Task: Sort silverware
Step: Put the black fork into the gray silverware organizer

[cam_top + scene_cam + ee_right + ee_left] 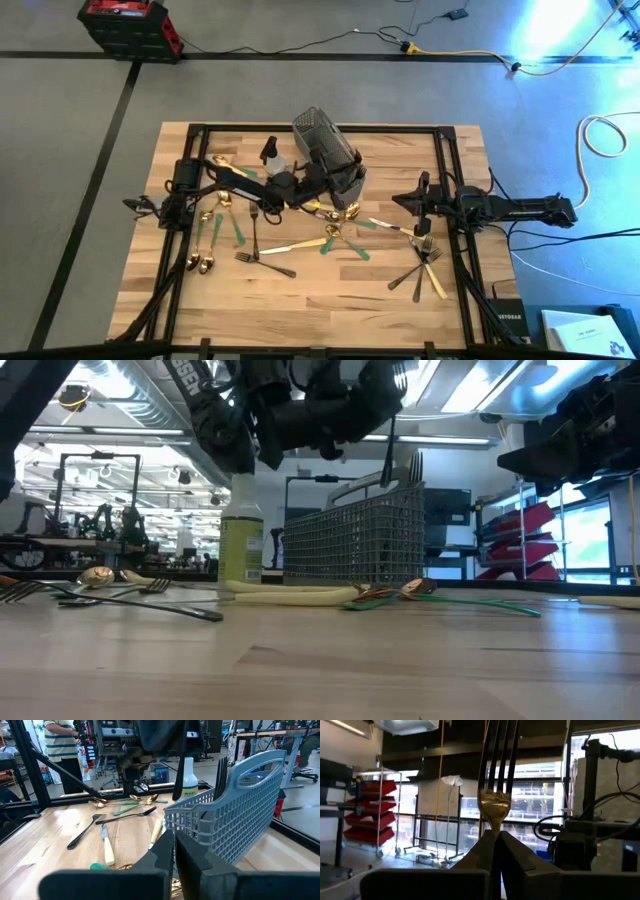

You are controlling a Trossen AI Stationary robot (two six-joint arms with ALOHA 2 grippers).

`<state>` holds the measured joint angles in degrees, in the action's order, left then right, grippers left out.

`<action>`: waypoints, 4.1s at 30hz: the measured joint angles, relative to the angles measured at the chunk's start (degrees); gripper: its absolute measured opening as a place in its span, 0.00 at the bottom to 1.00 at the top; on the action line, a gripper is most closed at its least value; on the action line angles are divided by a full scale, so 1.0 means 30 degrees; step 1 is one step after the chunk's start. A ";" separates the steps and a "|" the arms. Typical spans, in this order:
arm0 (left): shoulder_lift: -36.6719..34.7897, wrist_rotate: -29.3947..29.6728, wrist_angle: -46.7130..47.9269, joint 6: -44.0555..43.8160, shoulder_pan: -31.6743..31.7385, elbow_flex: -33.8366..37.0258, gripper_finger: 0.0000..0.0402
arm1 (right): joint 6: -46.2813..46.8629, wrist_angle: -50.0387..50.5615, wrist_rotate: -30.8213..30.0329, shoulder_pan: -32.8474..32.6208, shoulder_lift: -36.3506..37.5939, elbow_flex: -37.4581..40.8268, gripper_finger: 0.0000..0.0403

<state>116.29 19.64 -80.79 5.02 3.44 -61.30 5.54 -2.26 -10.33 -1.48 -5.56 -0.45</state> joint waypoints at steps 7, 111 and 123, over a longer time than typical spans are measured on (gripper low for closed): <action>0.0029 -0.0491 0.1003 -0.0100 0.0000 0.0000 0.00 | 0.0000 0.0029 0.0154 0.0000 0.0000 0.0000 0.00; -1.0944 0.4713 2.3974 -0.2055 -0.7163 0.0792 0.27 | 0.0696 0.0056 0.0202 -0.0006 -0.3918 -0.0007 0.00; -1.5523 1.3307 3.3014 -2.4828 -1.3041 0.9686 0.27 | 0.4019 -0.0437 -0.1438 -0.0007 -0.6217 -0.0004 0.00</action>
<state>69.72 59.56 18.25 -69.46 -35.68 -32.24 17.60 -3.57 -14.65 -1.50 -24.21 -0.46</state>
